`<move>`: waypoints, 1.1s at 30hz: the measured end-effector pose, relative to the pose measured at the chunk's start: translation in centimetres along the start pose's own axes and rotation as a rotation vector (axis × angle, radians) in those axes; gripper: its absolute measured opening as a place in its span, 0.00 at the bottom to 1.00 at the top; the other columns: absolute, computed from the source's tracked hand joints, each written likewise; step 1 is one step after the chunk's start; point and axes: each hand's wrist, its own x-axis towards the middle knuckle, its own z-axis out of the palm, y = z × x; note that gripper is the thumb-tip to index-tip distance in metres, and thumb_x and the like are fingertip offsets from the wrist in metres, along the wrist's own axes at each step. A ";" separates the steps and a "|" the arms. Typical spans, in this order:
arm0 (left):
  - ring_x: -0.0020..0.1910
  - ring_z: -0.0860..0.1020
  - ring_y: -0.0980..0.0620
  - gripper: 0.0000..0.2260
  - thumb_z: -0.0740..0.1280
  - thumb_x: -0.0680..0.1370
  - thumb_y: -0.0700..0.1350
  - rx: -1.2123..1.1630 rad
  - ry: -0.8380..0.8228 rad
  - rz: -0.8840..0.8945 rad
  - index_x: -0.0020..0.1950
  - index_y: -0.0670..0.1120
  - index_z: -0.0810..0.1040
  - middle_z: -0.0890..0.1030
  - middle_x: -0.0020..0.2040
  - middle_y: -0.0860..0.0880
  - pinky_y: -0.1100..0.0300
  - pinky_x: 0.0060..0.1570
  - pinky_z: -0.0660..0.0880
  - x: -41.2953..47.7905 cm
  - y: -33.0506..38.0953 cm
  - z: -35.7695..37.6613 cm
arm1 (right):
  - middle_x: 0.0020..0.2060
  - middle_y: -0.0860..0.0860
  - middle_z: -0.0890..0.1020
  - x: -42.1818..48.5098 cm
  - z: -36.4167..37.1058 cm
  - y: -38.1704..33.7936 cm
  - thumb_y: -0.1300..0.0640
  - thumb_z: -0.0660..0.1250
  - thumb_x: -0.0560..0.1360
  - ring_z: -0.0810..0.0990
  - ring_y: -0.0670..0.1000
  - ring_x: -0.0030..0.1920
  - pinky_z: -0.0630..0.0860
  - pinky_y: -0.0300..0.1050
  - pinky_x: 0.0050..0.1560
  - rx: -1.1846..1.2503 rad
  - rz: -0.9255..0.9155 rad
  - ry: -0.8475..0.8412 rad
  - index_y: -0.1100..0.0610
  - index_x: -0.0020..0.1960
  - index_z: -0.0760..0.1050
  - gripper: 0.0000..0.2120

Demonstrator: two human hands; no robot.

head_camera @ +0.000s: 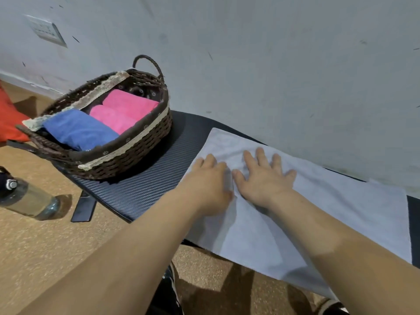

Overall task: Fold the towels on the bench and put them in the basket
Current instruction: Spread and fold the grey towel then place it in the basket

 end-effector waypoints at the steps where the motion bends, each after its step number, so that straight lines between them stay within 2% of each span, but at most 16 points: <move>1: 0.78 0.55 0.35 0.31 0.63 0.79 0.62 0.049 -0.084 -0.013 0.76 0.47 0.62 0.59 0.78 0.40 0.44 0.77 0.58 0.2 0.6 0.8 | 0.83 0.43 0.36 -0.1 0.2 -0.3 0.33 0.44 0.81 0.34 0.60 0.82 0.41 0.74 0.76 0.010 0.015 -0.023 0.40 0.83 0.39 0.34; 3: 0.82 0.36 0.34 0.41 0.60 0.80 0.65 0.070 -0.178 -0.065 0.84 0.48 0.45 0.39 0.84 0.38 0.40 0.81 0.45 0.3 1.1 1.5 | 0.82 0.43 0.32 -0.1 0.6 -0.9 0.34 0.42 0.81 0.29 0.60 0.81 0.34 0.75 0.74 0.068 0.021 -0.027 0.39 0.83 0.35 0.33; 4: 0.81 0.32 0.35 0.43 0.59 0.80 0.67 0.054 -0.183 -0.075 0.85 0.49 0.40 0.34 0.83 0.40 0.40 0.81 0.41 0.4 0.9 1.5 | 0.82 0.43 0.32 0.0 0.8 -1.1 0.35 0.43 0.82 0.28 0.59 0.80 0.32 0.75 0.73 0.098 0.019 -0.026 0.39 0.83 0.35 0.33; 8: 0.81 0.30 0.41 0.44 0.54 0.79 0.72 0.017 -0.127 -0.089 0.84 0.52 0.37 0.31 0.83 0.41 0.44 0.81 0.36 0.4 -1.9 0.5 | 0.83 0.39 0.40 0.2 0.3 -0.9 0.41 0.52 0.83 0.31 0.50 0.82 0.26 0.68 0.75 0.307 -0.140 -0.002 0.39 0.83 0.46 0.31; 10: 0.81 0.30 0.42 0.44 0.55 0.78 0.72 0.035 -0.090 -0.112 0.84 0.52 0.38 0.32 0.83 0.41 0.44 0.81 0.37 0.4 -3.3 0.5 | 0.84 0.39 0.48 -0.1 0.0 -0.5 0.45 0.56 0.83 0.39 0.43 0.83 0.30 0.61 0.79 0.464 -0.240 0.041 0.41 0.83 0.54 0.29; 11: 0.81 0.30 0.41 0.44 0.55 0.79 0.72 0.039 -0.062 -0.117 0.84 0.51 0.39 0.33 0.83 0.40 0.43 0.81 0.39 0.3 -3.5 0.6 | 0.83 0.41 0.52 -0.6 -0.1 -0.4 0.45 0.57 0.83 0.44 0.42 0.83 0.36 0.59 0.81 0.528 -0.265 0.055 0.42 0.82 0.57 0.28; 14: 0.83 0.35 0.41 0.41 0.54 0.80 0.70 -0.007 0.026 -0.066 0.85 0.47 0.46 0.40 0.84 0.39 0.43 0.81 0.43 0.1 -2.2 0.5 | 0.82 0.44 0.60 -2.8 -1.1 0.9 0.43 0.63 0.80 0.60 0.45 0.81 0.57 0.52 0.80 0.670 -0.283 0.074 0.47 0.79 0.66 0.28; 16: 0.83 0.38 0.42 0.39 0.55 0.82 0.67 -0.019 0.048 0.017 0.85 0.48 0.48 0.41 0.85 0.42 0.45 0.82 0.43 -0.2 -0.1 0.2 | 0.80 0.47 0.64 -4.8 -2.4 2.9 0.47 0.66 0.81 0.69 0.46 0.76 0.65 0.42 0.74 0.650 -0.246 0.047 0.51 0.77 0.69 0.26; 18: 0.84 0.38 0.44 0.38 0.58 0.82 0.65 -0.022 0.042 0.109 0.85 0.49 0.48 0.41 0.85 0.44 0.50 0.81 0.42 -0.7 2.5 -0.1 | 0.79 0.50 0.65 -6.9 -4.0 6.0 0.44 0.66 0.81 0.69 0.48 0.76 0.66 0.42 0.73 0.466 -0.167 0.003 0.53 0.77 0.68 0.28; 21: 0.84 0.39 0.48 0.36 0.62 0.83 0.61 -0.038 0.029 0.254 0.85 0.50 0.50 0.41 0.85 0.45 0.56 0.79 0.41 -1.3 6.3 0.3 | 0.77 0.50 0.68 -9.9 -5.8 11.7 0.37 0.63 0.80 0.67 0.53 0.76 0.66 0.50 0.74 0.211 0.046 -0.057 0.52 0.78 0.67 0.32; 25: 0.84 0.43 0.49 0.32 0.63 0.83 0.57 -0.030 0.001 0.432 0.84 0.48 0.56 0.46 0.85 0.45 0.59 0.79 0.44 -1.2 11.5 1.9 | 0.79 0.51 0.65 -13.0 -5.8 17.8 0.37 0.63 0.79 0.72 0.55 0.71 0.73 0.47 0.64 0.318 0.229 -0.004 0.52 0.80 0.63 0.35; 27: 0.84 0.50 0.48 0.28 0.64 0.83 0.55 -0.023 -0.018 0.493 0.81 0.46 0.63 0.53 0.84 0.44 0.65 0.76 0.47 -1.1 14.1 2.6 | 0.75 0.54 0.69 -13.2 -4.9 19.7 0.41 0.65 0.80 0.77 0.54 0.58 0.75 0.44 0.51 0.440 0.289 0.063 0.54 0.79 0.63 0.33; 28: 0.82 0.55 0.48 0.26 0.64 0.83 0.55 -0.026 -0.024 0.508 0.78 0.45 0.67 0.57 0.83 0.45 0.66 0.74 0.51 -1.0 15.3 2.9 | 0.69 0.56 0.74 -13.0 -4.4 20.5 0.45 0.66 0.81 0.79 0.54 0.53 0.77 0.46 0.47 0.574 0.340 0.103 0.57 0.76 0.67 0.28; 29: 0.80 0.61 0.47 0.24 0.65 0.83 0.54 -0.034 -0.016 0.519 0.76 0.45 0.70 0.61 0.81 0.45 0.64 0.72 0.56 -0.9 16.4 3.2 | 0.62 0.58 0.79 -12.5 -4.0 21.1 0.50 0.66 0.81 0.81 0.56 0.50 0.81 0.52 0.45 0.760 0.390 0.151 0.60 0.70 0.72 0.22; 31: 0.71 0.72 0.47 0.19 0.65 0.83 0.52 -0.059 0.019 0.529 0.72 0.46 0.75 0.70 0.74 0.47 0.56 0.68 0.69 -0.4 18.3 4.1 | 0.47 0.60 0.81 -11.2 -3.4 22.2 0.62 0.65 0.79 0.85 0.61 0.46 0.85 0.64 0.49 1.166 0.485 0.190 0.63 0.54 0.76 0.06; 33: 0.58 0.78 0.49 0.16 0.65 0.82 0.51 -0.118 0.044 0.512 0.69 0.48 0.78 0.75 0.64 0.50 0.53 0.60 0.76 0.1 19.8 4.9 | 0.45 0.61 0.86 -10.2 -3.5 22.7 0.69 0.61 0.78 0.87 0.61 0.42 0.86 0.59 0.45 1.425 0.563 0.171 0.68 0.49 0.79 0.07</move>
